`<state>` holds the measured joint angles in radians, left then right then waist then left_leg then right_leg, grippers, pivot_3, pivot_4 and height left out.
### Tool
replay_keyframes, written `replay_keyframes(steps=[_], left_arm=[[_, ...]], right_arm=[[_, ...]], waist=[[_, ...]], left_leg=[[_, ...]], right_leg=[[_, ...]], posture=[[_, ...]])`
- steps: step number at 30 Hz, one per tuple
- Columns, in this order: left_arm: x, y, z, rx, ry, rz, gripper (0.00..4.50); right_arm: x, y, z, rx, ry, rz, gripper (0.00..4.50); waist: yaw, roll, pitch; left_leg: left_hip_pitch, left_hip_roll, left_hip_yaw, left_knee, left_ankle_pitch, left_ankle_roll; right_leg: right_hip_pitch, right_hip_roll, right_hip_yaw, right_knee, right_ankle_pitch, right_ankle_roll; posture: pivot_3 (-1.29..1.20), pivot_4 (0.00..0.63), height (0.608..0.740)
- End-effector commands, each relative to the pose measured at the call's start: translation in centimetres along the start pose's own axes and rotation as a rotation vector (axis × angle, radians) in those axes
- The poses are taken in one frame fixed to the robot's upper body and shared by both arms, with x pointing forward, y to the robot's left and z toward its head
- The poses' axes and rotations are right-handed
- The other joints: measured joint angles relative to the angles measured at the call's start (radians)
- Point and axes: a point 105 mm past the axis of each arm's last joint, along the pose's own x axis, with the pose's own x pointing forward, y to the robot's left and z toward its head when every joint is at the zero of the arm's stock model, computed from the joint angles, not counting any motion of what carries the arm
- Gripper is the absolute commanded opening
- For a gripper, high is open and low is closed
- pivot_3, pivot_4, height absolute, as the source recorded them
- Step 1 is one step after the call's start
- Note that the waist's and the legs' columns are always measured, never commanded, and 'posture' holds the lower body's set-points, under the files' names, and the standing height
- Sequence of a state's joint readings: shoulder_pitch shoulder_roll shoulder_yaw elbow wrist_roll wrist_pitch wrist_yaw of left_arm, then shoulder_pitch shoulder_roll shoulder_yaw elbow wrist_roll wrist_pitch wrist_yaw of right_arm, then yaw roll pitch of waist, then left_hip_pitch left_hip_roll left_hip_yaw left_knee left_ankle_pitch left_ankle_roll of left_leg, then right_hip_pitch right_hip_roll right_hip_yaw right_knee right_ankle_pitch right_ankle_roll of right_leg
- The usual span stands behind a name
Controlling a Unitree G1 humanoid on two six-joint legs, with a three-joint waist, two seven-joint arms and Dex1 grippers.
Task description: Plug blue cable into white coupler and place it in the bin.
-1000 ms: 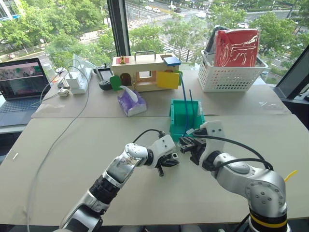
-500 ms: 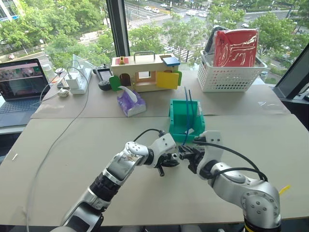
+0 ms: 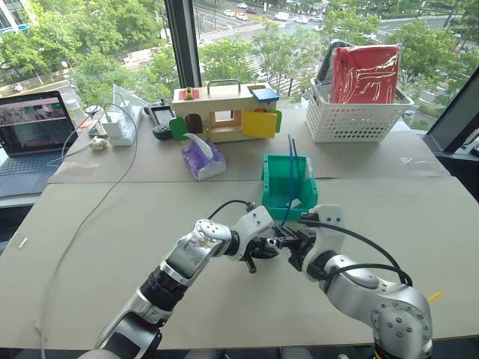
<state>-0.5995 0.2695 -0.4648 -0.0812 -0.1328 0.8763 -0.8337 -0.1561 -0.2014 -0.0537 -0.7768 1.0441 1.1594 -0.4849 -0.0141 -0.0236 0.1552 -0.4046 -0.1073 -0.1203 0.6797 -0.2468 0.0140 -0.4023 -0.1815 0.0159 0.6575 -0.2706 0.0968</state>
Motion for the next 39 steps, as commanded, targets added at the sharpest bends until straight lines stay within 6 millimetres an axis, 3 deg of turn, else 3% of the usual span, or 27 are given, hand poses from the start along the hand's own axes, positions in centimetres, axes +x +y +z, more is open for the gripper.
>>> replay_keyframes(steps=[1,13,25,39], left_arm=[[0.4,-0.8,-0.9,-0.026,0.037,-0.035,0.67],[-0.1,-0.8,-1.0,-0.020,0.046,-0.026,0.67],[-0.1,-0.6,-0.9,-0.018,0.037,-0.009,0.67],[-0.1,-0.5,-0.8,-0.026,0.034,-0.007,0.67]], right_arm=[[-0.6,0.7,0.7,0.016,-0.047,0.029,0.00],[-0.3,0.6,-0.5,0.055,0.003,0.028,0.00],[-0.4,-1.1,-0.5,-0.004,0.025,-0.022,0.00],[0.2,-1.0,-0.8,-0.042,0.045,-0.023,0.00]], waist=[[0.000,0.000,0.000],[-0.002,0.000,0.000],[-0.001,0.000,0.000],[-0.001,0.000,0.000]], left_leg=[[0.000,0.000,0.000,0.000,0.000,0.000],[0.000,0.000,0.000,0.000,0.000,0.000],[0.001,0.000,0.000,-0.001,0.000,0.000],[0.001,0.000,0.000,0.000,0.000,0.000]], right_leg=[[0.000,0.000,0.000,0.000,0.000,0.000],[0.000,0.000,0.000,0.000,0.000,0.000],[0.000,0.000,0.000,0.000,0.000,0.000],[0.000,0.001,0.000,0.000,0.000,0.000]], posture=[[0.00,0.150,0.740],[0.00,0.150,0.740],[0.00,0.150,0.740],[0.00,0.150,0.740]])
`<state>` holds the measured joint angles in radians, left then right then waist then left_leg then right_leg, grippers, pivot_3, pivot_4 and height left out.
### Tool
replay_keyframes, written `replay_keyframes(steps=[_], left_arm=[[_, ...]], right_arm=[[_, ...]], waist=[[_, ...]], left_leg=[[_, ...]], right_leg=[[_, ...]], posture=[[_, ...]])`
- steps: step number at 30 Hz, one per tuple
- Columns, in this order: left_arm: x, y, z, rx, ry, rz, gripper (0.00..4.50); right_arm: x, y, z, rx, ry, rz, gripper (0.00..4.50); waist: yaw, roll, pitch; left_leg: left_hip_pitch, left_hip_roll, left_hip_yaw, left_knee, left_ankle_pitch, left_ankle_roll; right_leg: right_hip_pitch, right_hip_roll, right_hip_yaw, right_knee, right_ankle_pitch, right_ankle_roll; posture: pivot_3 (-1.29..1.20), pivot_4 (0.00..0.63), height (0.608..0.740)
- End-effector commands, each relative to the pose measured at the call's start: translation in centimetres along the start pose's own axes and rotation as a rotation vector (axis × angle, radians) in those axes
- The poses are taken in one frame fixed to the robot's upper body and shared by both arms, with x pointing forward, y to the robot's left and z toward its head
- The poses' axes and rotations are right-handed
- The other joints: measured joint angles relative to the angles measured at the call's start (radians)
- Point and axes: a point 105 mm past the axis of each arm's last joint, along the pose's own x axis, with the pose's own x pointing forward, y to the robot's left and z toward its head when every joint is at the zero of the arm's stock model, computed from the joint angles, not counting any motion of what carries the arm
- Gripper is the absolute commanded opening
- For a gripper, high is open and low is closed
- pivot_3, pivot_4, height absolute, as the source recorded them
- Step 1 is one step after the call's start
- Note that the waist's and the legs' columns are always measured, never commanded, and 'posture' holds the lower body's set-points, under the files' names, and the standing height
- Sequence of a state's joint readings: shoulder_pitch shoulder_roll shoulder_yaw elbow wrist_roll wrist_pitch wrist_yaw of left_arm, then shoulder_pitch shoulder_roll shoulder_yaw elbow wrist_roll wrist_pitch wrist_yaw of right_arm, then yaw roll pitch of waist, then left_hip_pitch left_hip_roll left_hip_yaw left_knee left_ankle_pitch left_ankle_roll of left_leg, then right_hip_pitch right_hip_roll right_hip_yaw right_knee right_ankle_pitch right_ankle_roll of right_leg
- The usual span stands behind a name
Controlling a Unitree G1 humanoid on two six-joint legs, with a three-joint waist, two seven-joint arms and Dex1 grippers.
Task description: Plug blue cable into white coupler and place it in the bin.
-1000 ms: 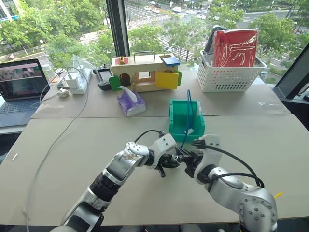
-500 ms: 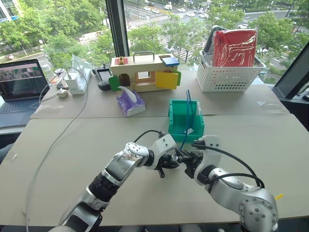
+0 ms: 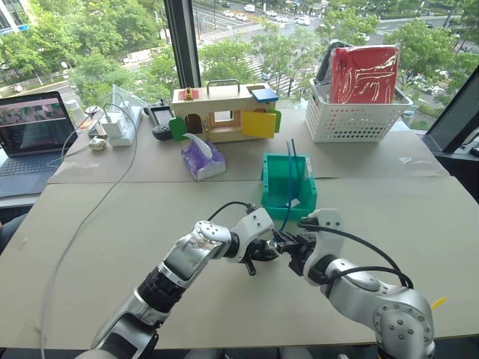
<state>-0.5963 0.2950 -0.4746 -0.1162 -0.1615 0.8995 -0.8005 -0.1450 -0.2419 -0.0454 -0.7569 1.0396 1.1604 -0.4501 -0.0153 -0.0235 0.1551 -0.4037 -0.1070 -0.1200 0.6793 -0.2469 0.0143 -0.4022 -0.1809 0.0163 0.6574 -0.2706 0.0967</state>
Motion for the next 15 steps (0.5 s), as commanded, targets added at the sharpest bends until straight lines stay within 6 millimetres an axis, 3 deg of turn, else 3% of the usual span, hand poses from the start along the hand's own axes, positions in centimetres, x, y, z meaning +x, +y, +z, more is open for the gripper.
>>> replay_keyframes(steps=[1,8,15], left_arm=[[0.2,-0.4,-0.5,-0.034,0.023,-0.026,0.67],[0.2,0.7,0.9,-0.067,0.000,-0.018,0.67],[0.7,0.2,1.8,-0.098,-0.033,-0.012,0.67]], right_arm=[[0.2,-0.5,-0.1,-0.020,0.009,-0.030,0.00],[0.0,-0.6,-0.3,-0.032,0.013,-0.054,0.00],[0.0,-0.5,-0.5,-0.054,0.027,-0.053,0.00]], waist=[[0.000,0.000,0.000],[0.003,0.000,0.000],[0.005,0.000,0.000]], left_leg=[[0.000,0.000,0.000,0.000,0.000,0.000],[0.001,0.000,0.000,0.000,0.000,0.000],[0.001,0.000,0.000,0.000,0.000,0.000]], right_leg=[[0.000,0.000,0.000,0.000,0.000,0.000],[0.001,0.000,0.000,0.000,0.000,0.000],[0.001,0.000,0.000,0.000,0.000,0.000]], posture=[[0.00,0.150,0.740],[0.00,0.150,0.740],[0.00,0.150,0.740]])
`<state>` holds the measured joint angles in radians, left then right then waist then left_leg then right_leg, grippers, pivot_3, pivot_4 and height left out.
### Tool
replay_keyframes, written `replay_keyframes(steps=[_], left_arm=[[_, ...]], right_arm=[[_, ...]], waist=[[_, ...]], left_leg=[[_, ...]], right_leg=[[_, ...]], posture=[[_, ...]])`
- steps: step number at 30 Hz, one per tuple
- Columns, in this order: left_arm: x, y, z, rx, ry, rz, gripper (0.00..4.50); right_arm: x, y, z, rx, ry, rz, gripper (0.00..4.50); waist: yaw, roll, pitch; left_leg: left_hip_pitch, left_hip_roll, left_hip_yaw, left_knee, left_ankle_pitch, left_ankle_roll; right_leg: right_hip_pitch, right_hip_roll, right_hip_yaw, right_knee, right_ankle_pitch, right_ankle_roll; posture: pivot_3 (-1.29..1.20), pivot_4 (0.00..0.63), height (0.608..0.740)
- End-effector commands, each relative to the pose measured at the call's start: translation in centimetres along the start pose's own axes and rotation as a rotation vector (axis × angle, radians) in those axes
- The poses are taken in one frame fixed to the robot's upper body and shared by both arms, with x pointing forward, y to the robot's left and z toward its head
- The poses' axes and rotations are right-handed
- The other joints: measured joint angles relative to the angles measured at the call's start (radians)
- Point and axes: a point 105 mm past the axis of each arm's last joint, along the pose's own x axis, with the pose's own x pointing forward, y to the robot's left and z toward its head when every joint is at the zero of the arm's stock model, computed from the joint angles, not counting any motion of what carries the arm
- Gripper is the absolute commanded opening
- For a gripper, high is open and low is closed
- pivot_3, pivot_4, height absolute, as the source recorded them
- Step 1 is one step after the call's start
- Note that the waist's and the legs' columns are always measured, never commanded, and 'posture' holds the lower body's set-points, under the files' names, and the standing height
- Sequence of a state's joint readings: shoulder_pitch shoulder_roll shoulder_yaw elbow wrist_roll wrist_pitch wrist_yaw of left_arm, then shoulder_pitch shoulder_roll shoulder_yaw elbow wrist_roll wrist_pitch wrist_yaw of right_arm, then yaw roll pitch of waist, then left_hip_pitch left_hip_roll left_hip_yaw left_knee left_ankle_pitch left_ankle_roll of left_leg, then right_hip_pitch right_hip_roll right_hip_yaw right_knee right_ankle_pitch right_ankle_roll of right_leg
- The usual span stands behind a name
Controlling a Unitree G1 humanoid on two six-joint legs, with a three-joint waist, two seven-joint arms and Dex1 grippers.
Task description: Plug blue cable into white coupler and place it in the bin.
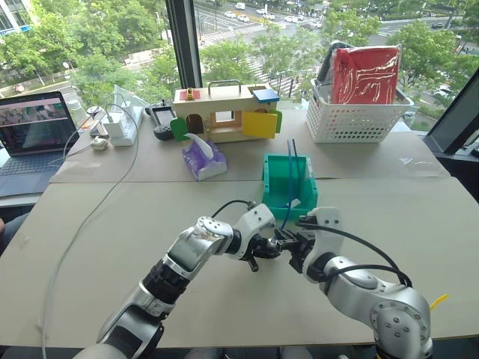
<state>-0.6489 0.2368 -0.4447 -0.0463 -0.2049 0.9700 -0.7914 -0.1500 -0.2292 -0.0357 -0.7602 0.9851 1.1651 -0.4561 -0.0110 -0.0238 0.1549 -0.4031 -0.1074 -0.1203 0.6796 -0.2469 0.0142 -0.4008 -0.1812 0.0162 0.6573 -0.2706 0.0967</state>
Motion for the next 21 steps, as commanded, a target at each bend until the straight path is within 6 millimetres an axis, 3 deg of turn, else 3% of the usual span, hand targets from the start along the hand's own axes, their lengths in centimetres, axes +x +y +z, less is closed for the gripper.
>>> replay_keyframes(steps=[1,11,21], left_arm=[[0.0,-0.2,1.1,-0.011,-0.035,0.014,0.67],[0.0,-0.2,1.7,0.020,-0.037,0.027,0.67],[-0.1,-0.4,2.6,0.015,-0.064,0.024,0.67]], right_arm=[[-0.2,-0.1,-0.6,-0.047,0.040,-0.010,0.00],[-0.3,1.0,-1.6,-0.146,0.114,0.048,0.00],[-0.3,1.5,-3.1,-0.138,0.183,0.094,0.00]], waist=[[0.001,0.000,0.000],[0.000,0.000,0.000],[0.000,0.000,0.000]], left_leg=[[0.000,0.000,0.000,0.000,0.000,0.000],[0.000,0.000,0.000,0.000,0.000,0.000],[0.000,0.000,0.000,0.000,0.000,0.000]], right_leg=[[0.000,0.000,0.000,0.000,0.000,0.000],[0.000,0.000,0.000,0.000,0.000,0.000],[0.000,0.000,0.000,0.000,0.000,0.000]], posture=[[0.00,0.150,0.740],[0.00,0.150,0.740],[0.00,0.150,0.740]])
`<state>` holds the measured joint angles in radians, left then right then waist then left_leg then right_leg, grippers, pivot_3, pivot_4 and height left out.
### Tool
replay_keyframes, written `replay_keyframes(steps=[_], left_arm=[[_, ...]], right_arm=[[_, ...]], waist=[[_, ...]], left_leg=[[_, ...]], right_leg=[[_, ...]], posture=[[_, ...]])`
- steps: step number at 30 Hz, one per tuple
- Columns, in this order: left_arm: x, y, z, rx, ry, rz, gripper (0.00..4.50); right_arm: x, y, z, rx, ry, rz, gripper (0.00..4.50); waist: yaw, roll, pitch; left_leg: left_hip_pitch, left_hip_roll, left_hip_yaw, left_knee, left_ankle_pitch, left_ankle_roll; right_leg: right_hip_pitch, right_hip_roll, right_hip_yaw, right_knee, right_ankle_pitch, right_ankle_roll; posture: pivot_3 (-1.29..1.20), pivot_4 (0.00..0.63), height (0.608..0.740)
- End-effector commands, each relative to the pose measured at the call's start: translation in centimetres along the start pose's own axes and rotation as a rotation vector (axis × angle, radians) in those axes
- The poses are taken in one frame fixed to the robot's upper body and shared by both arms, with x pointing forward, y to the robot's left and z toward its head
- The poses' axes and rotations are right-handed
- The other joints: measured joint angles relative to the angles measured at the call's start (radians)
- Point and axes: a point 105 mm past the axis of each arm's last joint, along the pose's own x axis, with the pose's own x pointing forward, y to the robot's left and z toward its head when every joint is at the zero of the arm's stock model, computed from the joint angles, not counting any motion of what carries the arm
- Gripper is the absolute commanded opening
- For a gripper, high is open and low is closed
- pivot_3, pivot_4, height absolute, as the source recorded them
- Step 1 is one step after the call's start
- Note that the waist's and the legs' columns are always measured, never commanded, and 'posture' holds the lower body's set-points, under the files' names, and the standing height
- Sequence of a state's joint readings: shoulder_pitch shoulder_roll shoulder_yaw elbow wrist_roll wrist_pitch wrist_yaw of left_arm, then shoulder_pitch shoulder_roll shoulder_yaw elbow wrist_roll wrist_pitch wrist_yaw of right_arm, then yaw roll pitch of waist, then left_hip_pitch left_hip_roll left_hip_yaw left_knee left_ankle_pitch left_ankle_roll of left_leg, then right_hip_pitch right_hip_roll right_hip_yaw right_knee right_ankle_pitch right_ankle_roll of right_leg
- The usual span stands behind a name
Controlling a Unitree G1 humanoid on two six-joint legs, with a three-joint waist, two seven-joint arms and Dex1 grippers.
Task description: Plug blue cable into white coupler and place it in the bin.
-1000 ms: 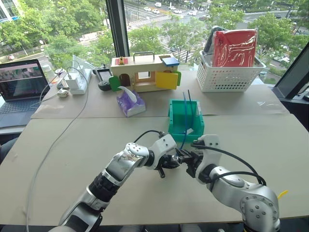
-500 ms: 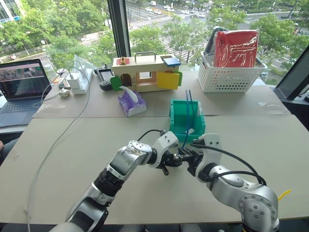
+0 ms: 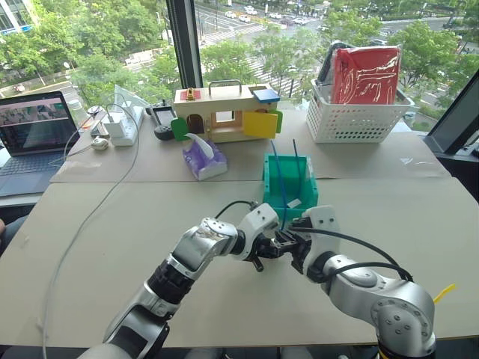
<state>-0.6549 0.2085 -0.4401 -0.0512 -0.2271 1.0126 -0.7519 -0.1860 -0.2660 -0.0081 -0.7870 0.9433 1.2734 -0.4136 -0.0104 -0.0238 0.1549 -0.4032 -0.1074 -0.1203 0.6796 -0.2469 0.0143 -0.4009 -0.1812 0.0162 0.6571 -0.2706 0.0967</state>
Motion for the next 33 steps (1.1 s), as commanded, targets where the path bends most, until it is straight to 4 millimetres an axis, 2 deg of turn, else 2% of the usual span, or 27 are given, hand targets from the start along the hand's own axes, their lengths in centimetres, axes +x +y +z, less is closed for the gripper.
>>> replay_keyframes(steps=[1,13,33], left_arm=[[-0.5,-0.1,2.2,0.046,-0.062,0.021,0.67],[-0.8,-0.3,2.5,0.057,-0.068,0.035,0.67],[-1.0,-0.5,3.0,0.088,-0.068,0.050,0.67]], right_arm=[[0.0,1.4,-2.6,-0.008,0.122,0.079,0.00],[0.1,1.8,-3.9,0.062,0.173,0.119,0.00],[0.2,2.2,-4.9,-0.037,0.259,0.174,0.00]], waist=[[0.000,0.000,0.000],[-0.002,0.000,0.000],[-0.003,0.000,0.000]], left_leg=[[0.000,0.000,0.000,0.000,0.000,0.000],[0.000,0.000,0.000,0.000,0.000,0.000],[0.000,0.000,0.000,0.000,0.000,0.000]], right_leg=[[0.000,0.000,0.000,0.000,0.000,0.000],[0.000,0.000,0.000,0.000,0.000,0.000],[0.000,0.000,0.000,0.000,0.000,0.000]], posture=[[0.00,0.150,0.740],[0.00,0.150,0.740],[0.00,0.150,0.740]])
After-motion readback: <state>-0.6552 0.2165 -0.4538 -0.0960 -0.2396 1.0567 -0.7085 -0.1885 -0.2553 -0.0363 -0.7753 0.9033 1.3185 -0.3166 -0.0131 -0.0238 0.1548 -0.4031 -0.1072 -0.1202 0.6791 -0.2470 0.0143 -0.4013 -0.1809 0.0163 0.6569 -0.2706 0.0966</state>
